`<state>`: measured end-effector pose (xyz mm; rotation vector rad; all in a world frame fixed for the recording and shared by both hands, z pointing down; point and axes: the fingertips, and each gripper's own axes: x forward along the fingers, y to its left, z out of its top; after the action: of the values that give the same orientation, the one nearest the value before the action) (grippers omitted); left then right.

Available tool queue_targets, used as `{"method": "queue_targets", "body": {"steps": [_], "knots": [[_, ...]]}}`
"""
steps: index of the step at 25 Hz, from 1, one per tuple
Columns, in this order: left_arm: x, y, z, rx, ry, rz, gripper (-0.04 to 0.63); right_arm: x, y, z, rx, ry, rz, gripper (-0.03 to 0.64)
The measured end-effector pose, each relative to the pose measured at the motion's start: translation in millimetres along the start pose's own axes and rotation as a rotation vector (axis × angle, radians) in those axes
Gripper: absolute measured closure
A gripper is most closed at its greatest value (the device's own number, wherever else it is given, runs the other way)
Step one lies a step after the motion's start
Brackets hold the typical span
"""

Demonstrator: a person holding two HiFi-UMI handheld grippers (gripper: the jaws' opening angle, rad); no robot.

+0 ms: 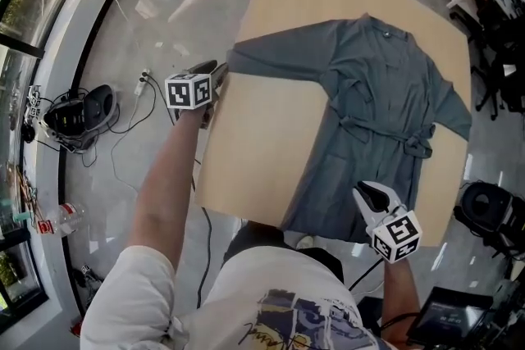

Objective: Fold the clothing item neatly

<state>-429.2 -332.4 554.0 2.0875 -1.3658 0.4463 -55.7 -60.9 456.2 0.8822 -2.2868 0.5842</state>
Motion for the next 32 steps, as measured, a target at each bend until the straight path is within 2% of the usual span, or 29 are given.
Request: {"method": "queue_targets", "body": {"steps": [5,10,14,18,20,24,32], "knots": [[32,27,-17,-0.191,0.013,-0.059,0.402,10,-4,-10,0.026,0.037,-0.006,0.574],[47,27,-20,-0.282,0.019,-0.132,0.387,18,-4,-9,0.041,0.049,-0.007,0.574],[56,23,-27,-0.319,0.051,-0.175,0.388,23,-5,-6,0.042,0.048,-0.003,0.574],[63,15,-29,-0.327,0.074,-0.21,0.46,25,-11,-5,0.042,0.045,-0.009,0.574],[62,18,-26,-0.33,0.059,-0.199,0.474,25,-12,-5,0.043,0.043,-0.013,0.574],[57,21,-15,-0.303,0.037,-0.153,0.558,20,-12,-8,0.044,0.039,-0.02,0.574],[42,9,10,-0.164,-0.011,-0.057,0.56,8,-16,-22,0.051,0.005,-0.022,0.574]]}}
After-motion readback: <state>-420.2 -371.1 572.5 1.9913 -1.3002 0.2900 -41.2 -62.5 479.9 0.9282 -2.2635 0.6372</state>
